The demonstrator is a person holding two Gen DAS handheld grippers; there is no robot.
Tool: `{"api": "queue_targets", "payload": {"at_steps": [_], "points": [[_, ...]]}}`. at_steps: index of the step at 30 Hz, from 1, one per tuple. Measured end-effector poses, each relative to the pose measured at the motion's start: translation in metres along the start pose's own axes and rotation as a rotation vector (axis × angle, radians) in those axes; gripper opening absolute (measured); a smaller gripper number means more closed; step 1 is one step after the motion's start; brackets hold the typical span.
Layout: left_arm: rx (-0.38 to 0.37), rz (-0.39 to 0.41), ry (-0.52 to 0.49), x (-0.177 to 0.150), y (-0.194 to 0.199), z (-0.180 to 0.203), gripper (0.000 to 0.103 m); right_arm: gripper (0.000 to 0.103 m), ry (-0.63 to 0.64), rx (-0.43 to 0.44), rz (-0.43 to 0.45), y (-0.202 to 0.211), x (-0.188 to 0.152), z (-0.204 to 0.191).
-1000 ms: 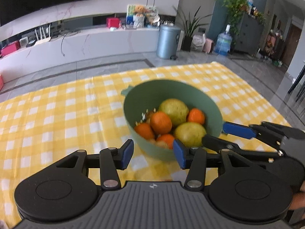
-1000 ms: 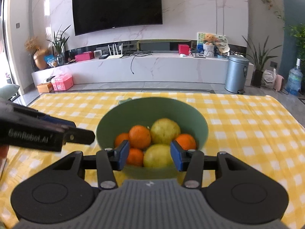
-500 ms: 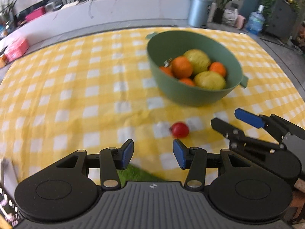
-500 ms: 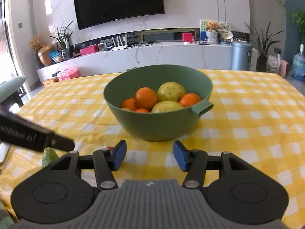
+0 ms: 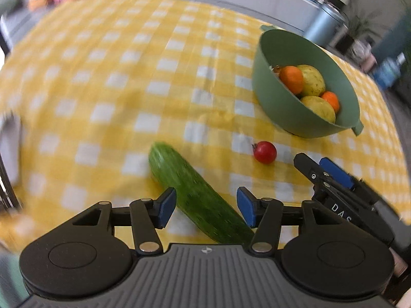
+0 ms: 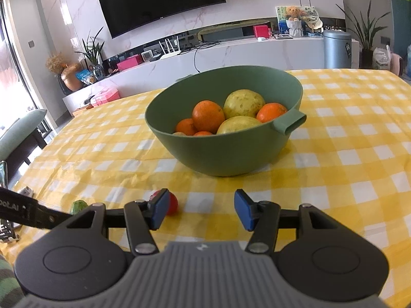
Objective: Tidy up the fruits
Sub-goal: 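Move left tool to the green cucumber while right tool approaches the red tomato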
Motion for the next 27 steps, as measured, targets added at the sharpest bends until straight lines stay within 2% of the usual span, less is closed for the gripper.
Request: {"api": "queue_targets", "payload": {"at_steps": [6, 8, 12, 18, 23, 27], "points": [[0.038, -0.036, 0.114, -0.008, -0.011, -0.003, 0.064, 0.053, -0.033, 0.017, 0.012, 0.004, 0.0, 0.004], [0.03, -0.047, 0.149, -0.008, -0.015, -0.003, 0.064, 0.053, -0.03, 0.025, 0.009, 0.004, 0.0, 0.003], [0.052, -0.043, 0.208, -0.009, -0.018, -0.001, 0.069, 0.053, 0.002, 0.028, -0.002, -0.001, -0.001, 0.0], [0.106, -0.041, 0.211, -0.011, -0.027, 0.006, 0.068, 0.053, -0.009, 0.035, -0.011, -0.005, -0.001, 0.003], [0.139, -0.007, 0.198, -0.012, -0.026, 0.014, 0.067, 0.053, -0.02, 0.04, -0.012, -0.006, -0.001, 0.004], [0.152, 0.024, 0.184, -0.014, -0.024, 0.017, 0.06, 0.053, -0.024, 0.044, -0.009, -0.005, -0.001, 0.004]]}}
Point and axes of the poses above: each gripper's, at about its wrist camera, not at the fingertips, and y roughly against the way its jaws point, z to its right, x to its top, the point moved 4 cm from there along -y, roughly the way its jaws point, and after that the axes turned 15 degrees about x, right-handed, at the moved point
